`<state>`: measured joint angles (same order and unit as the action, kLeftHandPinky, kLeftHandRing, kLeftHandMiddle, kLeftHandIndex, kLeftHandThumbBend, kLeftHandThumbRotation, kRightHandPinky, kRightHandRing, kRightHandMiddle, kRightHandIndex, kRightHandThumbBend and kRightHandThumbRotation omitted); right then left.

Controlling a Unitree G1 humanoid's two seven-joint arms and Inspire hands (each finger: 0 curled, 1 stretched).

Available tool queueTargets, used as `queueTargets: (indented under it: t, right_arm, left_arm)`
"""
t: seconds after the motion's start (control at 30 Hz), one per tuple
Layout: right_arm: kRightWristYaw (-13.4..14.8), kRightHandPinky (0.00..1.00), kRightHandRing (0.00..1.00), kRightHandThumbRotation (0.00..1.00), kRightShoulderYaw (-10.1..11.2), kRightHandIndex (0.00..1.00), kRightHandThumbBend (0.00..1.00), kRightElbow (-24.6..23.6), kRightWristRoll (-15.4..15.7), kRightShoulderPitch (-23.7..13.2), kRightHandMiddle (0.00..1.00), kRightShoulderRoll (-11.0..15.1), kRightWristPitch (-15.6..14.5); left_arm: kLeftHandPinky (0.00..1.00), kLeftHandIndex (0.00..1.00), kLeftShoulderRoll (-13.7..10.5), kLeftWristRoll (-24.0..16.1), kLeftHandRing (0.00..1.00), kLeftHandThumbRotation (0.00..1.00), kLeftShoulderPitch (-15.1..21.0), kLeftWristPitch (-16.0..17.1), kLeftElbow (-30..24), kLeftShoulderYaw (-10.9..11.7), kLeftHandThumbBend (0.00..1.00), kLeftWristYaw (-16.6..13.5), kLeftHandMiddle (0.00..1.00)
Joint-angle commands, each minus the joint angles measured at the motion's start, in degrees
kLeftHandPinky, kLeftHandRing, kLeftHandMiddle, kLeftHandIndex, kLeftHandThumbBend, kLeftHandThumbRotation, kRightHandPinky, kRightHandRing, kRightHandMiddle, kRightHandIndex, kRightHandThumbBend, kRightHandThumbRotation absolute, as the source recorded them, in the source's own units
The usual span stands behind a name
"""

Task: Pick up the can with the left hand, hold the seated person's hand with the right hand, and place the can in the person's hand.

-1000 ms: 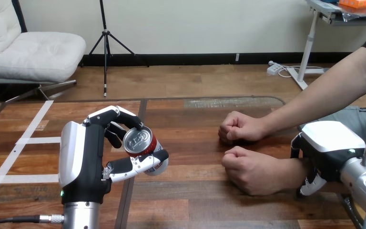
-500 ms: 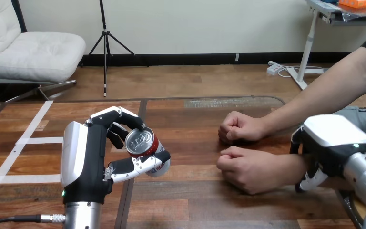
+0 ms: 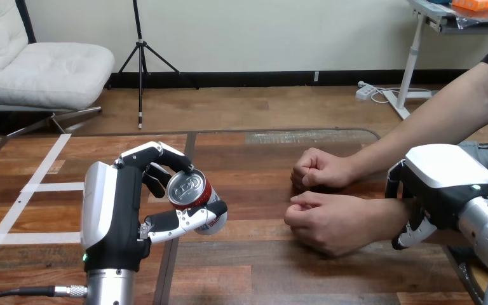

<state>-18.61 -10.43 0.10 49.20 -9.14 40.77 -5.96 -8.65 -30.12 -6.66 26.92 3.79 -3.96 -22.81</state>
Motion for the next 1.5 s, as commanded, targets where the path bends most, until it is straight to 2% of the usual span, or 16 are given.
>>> queueTargets:
  t: [0.0,0.27,0.73,0.87,1.03,1.47]
  right_arm:
    - [0.67,0.35,0.43,0.0,2.37,0.54,0.82,-3.24,-0.65,-2.89,0.5,1.14,-0.15]
    - [1.23,0.37,0.44,0.0,2.22,0.54,0.82,-4.03,-0.12,-3.07,0.51,1.46,0.85]
    - [1.43,0.3,0.37,0.0,2.28,0.53,0.85,-6.11,0.52,-3.11,0.45,0.87,0.66]
    - [0.38,0.28,0.36,0.0,2.23,0.52,0.85,-7.39,0.82,-3.08,0.45,0.82,0.04]
    - [-0.44,0.29,0.37,0.0,2.28,0.53,0.84,-8.59,0.88,-2.9,0.46,0.82,-0.24]
    - [0.41,0.35,0.43,0.0,2.69,0.53,0.82,-9.92,0.37,-1.67,0.49,1.56,2.29]
  left_arm:
    - [0.29,0.41,-0.11,-0.27,0.35,0.0,2.59,2.42,-0.87,0.01,0.75,-1.44,0.4]
    - [0.29,0.41,0.04,-0.1,0.35,0.0,2.61,1.88,-1.39,0.09,0.75,-1.01,0.39]
    - [0.3,0.41,0.26,0.49,0.36,0.0,3.22,1.74,-1.12,-0.08,0.74,-0.34,0.4]
    - [0.3,0.41,0.54,0.66,0.36,0.0,3.52,1.93,-0.84,-0.36,0.74,-0.25,0.4]
    - [0.3,0.41,0.65,0.51,0.36,0.0,3.93,2.4,-0.34,-0.67,0.74,-0.37,0.4]
    - [0.29,0.41,1.11,-0.02,0.35,0.0,4.56,2.96,0.8,-1.48,0.74,-0.82,0.4]
